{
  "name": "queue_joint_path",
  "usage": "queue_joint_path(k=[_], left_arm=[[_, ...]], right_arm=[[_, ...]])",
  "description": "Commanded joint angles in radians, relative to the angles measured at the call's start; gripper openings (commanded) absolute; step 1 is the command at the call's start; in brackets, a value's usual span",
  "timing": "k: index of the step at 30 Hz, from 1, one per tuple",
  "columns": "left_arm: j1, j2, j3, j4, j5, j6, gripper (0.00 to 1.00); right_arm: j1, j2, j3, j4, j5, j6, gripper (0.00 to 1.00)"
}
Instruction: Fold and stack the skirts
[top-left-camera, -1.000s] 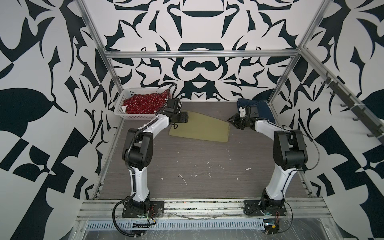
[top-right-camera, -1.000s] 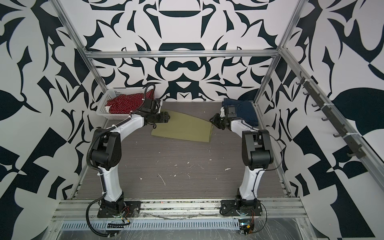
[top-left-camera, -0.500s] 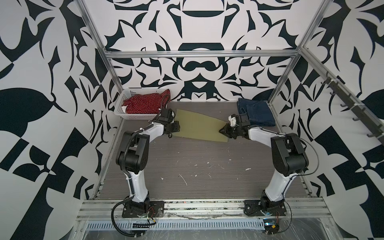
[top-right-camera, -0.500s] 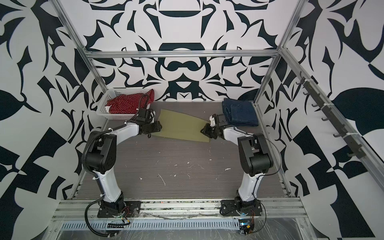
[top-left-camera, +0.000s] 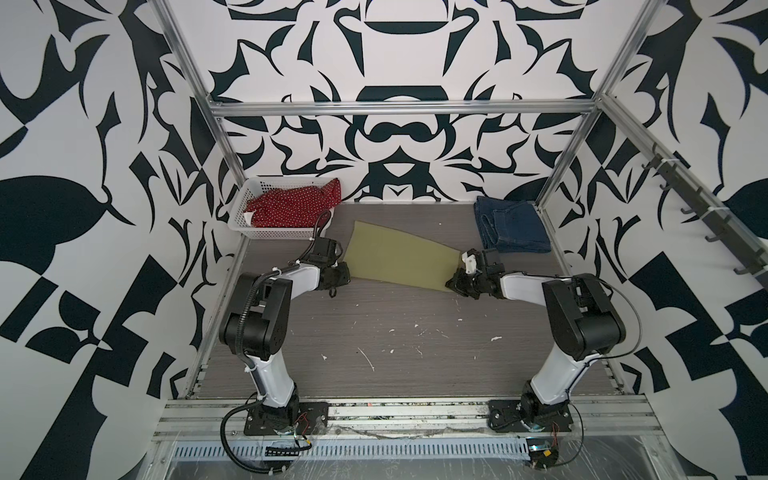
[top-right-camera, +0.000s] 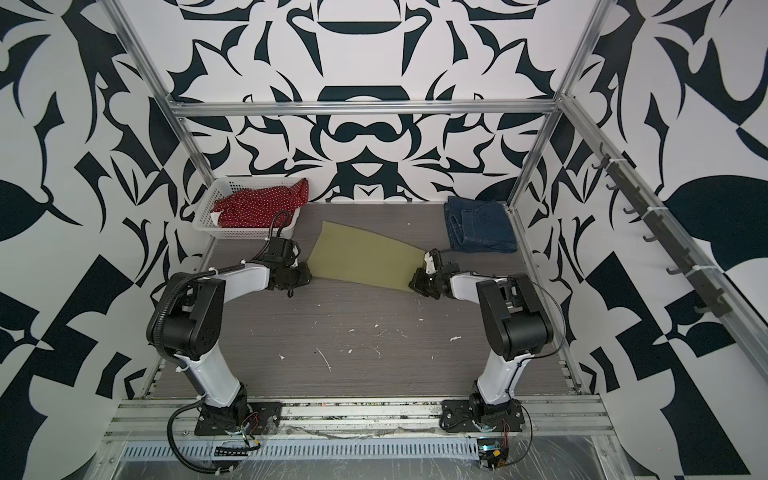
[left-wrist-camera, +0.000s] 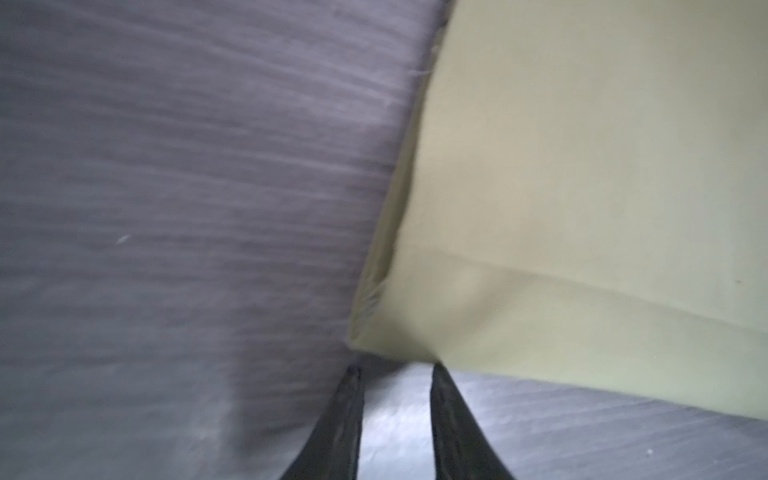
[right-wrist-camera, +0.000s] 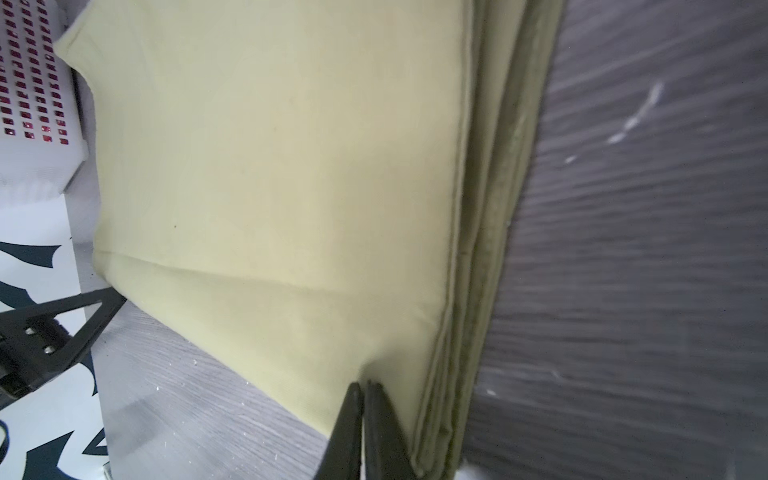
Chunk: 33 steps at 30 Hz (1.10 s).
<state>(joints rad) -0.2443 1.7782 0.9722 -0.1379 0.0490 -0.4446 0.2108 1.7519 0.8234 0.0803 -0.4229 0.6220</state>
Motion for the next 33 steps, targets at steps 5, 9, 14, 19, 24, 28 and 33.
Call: queue_joint_path(k=[5, 9, 14, 19, 24, 28, 33], left_arm=[[0.005, -0.232, -0.082, -0.191, 0.017, -0.060, 0.33], [0.004, -0.425, -0.121, -0.092, 0.000, -0.072, 0.47], [0.004, -0.334, 0.030, -0.135, 0.020, -0.017, 0.49], [-0.081, -0.167, 0.187, -0.106, -0.004, 0.057, 0.48], [-0.202, 0.018, 0.353, -0.081, -0.010, 0.102, 0.46], [-0.263, 0.146, 0.439, -0.046, 0.011, 0.108, 0.46], [-0.299, 0.259, 0.488, -0.022, 0.023, 0.096, 0.43]], right_arm=[[-0.030, -0.026, -0.003, -0.201, 0.139, -0.081, 0.07], [-0.089, -0.027, 0.053, -0.291, 0.205, -0.124, 0.05], [-0.176, -0.032, 0.083, -0.307, 0.172, -0.104, 0.06], [-0.178, -0.128, 0.098, -0.294, 0.115, -0.094, 0.17], [-0.236, -0.214, 0.063, -0.207, 0.125, -0.082, 0.54], [-0.296, -0.147, 0.107, -0.202, 0.076, -0.086, 0.60], [-0.315, -0.033, 0.124, -0.082, -0.050, -0.038, 0.64]])
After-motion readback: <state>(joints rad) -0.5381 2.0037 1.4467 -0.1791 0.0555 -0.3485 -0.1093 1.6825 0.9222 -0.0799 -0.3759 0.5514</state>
